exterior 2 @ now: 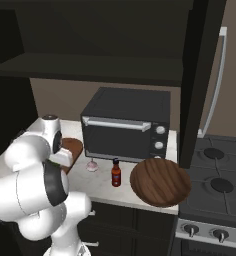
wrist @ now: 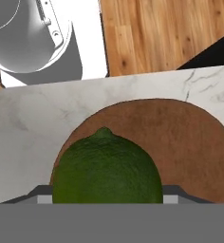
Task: Open the cabinet. Place the bowl and condiment on the counter. Then place the lime and garlic on the cutting board.
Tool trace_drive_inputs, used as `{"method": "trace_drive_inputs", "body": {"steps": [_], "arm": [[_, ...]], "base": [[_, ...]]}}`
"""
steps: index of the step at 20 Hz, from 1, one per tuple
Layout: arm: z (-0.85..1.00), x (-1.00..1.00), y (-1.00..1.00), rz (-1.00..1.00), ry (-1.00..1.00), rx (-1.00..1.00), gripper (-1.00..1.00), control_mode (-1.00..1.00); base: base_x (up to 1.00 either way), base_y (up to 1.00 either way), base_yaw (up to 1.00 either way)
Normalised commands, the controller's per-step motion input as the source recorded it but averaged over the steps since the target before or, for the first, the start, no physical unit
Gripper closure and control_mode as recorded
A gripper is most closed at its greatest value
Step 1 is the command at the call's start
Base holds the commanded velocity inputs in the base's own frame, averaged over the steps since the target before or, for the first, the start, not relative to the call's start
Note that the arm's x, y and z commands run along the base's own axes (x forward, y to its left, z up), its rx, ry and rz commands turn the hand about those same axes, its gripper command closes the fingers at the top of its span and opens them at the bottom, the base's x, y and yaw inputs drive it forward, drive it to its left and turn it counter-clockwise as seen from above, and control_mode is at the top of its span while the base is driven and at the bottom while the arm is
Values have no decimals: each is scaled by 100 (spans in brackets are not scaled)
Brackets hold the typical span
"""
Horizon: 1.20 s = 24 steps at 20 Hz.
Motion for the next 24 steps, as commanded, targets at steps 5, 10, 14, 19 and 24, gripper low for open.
{"method": "trace_drive_inputs", "body": {"steps": [5,10,14,19,24], "arm": [[-1,1,19,0,0,0,100,-100],[-7,5,18,0,0,0,-100,-100],[-1,6,0,0,0,0,-100,-100],[1,1,0,0,0,0,-100,-100],[17,0,0,0,0,0,-100,-100]], "base": [[0,0,0],[0,0,0],[0,0,0],[0,0,0],[0,0,0]]}}
